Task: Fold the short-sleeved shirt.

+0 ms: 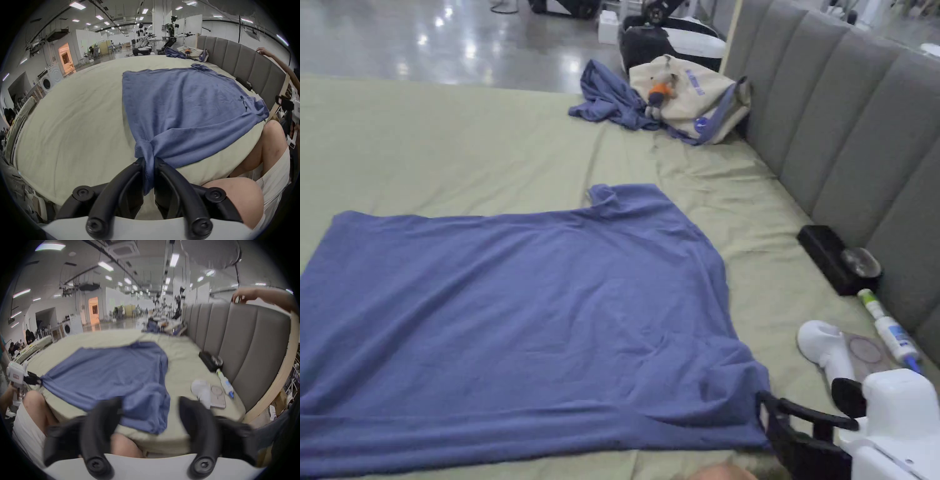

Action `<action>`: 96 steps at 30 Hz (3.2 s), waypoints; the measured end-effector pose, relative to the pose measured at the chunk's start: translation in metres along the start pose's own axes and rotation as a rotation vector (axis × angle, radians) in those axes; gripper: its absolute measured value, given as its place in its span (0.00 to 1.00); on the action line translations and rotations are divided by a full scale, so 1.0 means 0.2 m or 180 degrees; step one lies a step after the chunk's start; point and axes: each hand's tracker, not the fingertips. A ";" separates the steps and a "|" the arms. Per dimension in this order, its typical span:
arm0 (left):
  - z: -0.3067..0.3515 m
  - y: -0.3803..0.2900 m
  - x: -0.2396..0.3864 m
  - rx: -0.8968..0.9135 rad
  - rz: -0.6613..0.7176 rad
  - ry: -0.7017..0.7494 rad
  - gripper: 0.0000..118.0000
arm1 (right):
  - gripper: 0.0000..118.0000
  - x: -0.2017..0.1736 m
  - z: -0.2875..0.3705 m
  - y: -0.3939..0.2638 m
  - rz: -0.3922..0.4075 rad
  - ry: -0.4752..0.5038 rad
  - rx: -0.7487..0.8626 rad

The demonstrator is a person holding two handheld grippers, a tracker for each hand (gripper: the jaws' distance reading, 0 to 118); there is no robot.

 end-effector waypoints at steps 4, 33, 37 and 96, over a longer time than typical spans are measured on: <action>0.06 0.02 0.06 0.0125 0.0072 -0.0004 0.11 | 0.90 0.08 -0.19 -0.08 -0.0061 0.0018 -0.0366; 0.20 0.04 0.02 0.0157 0.0436 -0.0316 0.11 | 0.13 0.16 -0.23 -0.01 -0.0641 0.0873 -0.0529; 0.23 0.05 0.02 0.0187 0.0475 -0.0370 0.11 | 0.13 0.18 -0.20 0.02 -0.0743 0.0954 -0.0447; -0.50 0.79 -0.17 0.0744 0.0635 0.0269 0.83 | 0.81 -0.02 -1.06 0.74 -0.0182 0.0117 0.0153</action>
